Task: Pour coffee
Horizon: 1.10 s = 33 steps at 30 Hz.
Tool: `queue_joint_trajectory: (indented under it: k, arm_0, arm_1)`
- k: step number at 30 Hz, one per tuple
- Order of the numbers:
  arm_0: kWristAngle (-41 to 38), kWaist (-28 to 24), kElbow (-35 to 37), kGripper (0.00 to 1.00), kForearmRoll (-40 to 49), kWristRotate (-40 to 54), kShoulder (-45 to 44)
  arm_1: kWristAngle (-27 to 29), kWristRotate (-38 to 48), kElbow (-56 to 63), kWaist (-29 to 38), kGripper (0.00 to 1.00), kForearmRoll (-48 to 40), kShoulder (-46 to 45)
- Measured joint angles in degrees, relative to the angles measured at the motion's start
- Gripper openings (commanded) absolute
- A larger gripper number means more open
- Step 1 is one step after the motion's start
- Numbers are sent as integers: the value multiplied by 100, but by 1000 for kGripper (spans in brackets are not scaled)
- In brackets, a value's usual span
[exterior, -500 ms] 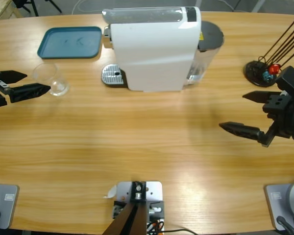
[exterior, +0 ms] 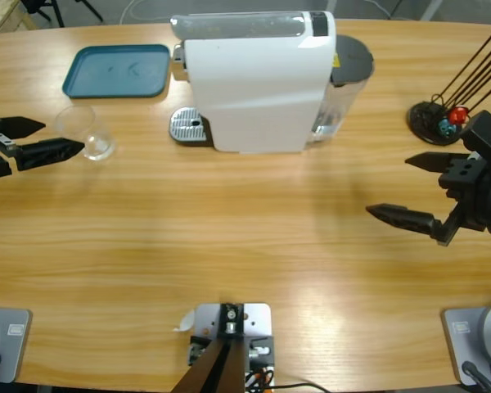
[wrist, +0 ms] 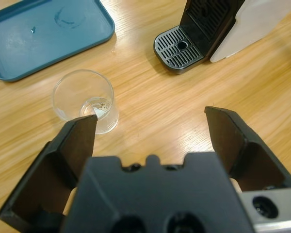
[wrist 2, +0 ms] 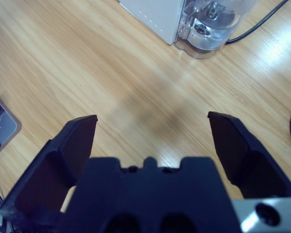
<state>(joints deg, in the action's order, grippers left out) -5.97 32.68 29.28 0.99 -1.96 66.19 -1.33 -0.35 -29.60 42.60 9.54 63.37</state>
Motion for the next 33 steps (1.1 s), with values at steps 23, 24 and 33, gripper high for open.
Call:
queue_joint_trajectory:
  k: [23, 24, 33]
  arm_0:
    - [-4588, -1402, 3396, 839, 815, -4062, 1997]
    - [-4692, -1402, 3396, 839, 736, -4139, 2104]
    - [-4847, -1188, 3396, 839, 336, -4505, 2649]
  arm_1:
    - [-17, 0, -9, 5, 1000, 8, -24]
    - [-17, 0, -9, 5, 1000, 8, -33]
    - [-17, -1, -9, 5, 1000, 8, -49]
